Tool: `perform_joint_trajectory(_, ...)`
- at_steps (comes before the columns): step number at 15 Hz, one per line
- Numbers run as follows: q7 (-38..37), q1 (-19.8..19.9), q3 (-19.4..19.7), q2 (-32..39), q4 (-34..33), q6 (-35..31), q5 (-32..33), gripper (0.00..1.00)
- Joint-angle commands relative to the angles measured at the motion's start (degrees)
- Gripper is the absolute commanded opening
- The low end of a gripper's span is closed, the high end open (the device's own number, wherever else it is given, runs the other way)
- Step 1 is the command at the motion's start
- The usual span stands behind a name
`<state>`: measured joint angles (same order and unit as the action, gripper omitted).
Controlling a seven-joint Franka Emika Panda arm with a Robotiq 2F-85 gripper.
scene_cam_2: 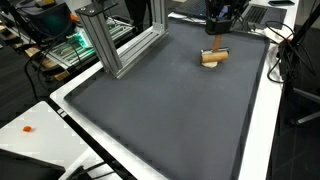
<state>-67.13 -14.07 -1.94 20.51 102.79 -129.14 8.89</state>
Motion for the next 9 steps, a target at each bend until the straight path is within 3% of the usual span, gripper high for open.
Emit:
perform_joint_trajectory(1, -0.1, 0.0, 0.9, -0.4, 1.0, -1.9, 1.6, 0.22)
perform_joint_trajectory(5, 4.9, 0.3, 0.7, -2.1, 0.6, -0.4, 2.8, 0.22)
perform_joint_trajectory(9, 16.8, 1.5, -0.7, -3.8, 0.9, 0.9, 1.1, 0.22)
